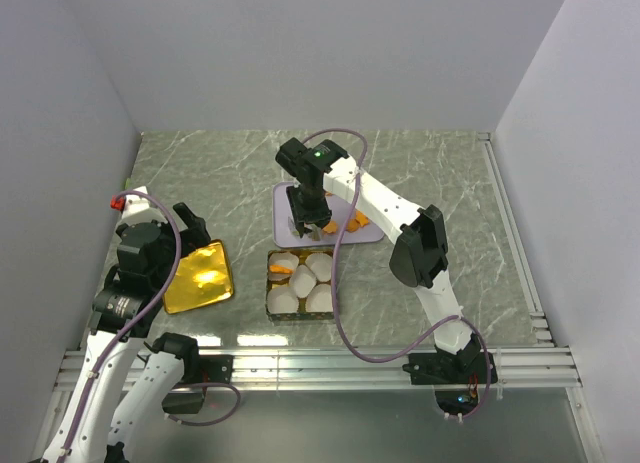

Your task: Pack the cookies

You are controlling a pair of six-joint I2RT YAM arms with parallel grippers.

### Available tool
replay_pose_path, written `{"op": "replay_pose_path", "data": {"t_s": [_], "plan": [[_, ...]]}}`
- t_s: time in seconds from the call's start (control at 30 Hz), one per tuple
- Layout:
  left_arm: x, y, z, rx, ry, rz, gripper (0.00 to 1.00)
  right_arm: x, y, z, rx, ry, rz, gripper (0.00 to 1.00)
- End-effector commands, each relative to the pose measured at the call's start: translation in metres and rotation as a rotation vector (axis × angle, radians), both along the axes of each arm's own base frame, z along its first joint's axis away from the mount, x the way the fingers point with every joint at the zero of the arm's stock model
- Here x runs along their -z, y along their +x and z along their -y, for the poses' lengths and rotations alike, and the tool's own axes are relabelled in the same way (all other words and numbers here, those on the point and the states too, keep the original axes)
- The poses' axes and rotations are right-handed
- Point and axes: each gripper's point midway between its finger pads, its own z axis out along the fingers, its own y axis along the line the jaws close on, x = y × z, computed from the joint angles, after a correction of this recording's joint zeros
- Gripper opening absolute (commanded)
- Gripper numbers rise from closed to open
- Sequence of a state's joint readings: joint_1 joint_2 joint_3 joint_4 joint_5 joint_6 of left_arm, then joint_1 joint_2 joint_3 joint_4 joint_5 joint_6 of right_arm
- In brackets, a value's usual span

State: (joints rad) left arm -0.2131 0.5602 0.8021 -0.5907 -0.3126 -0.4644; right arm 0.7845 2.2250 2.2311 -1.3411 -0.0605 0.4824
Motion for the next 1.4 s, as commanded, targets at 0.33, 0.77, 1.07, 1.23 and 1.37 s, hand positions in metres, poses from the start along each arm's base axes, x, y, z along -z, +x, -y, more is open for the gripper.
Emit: {"op": "replay_pose_path", "data": {"t_s": [0.33,0.77,1.07,1.23,1.37], "plan": [[-0.01,0.002,0.002,0.014,0.005,0.039,0.99,-0.073,-0.003,0.018,0.049,0.092,0.098,0.45],[-0.011,0.002,0.002,0.016,0.002,0.044,0.99,-0.108,-0.042,0.05,0.051,0.124,0.128,0.45],[-0.009,0.002,0.004,0.021,0.004,0.035,0.99,-0.096,-0.089,0.07,0.015,0.122,0.083,0.45],[-0.009,0.003,0.004,0.023,0.004,0.033,0.99,-0.08,-0.109,0.068,0.004,0.141,0.044,0.45],[-0.009,0.003,0.005,0.024,0.004,0.03,1.0,-0.072,-0.115,0.061,0.005,0.142,0.033,0.45]]}}
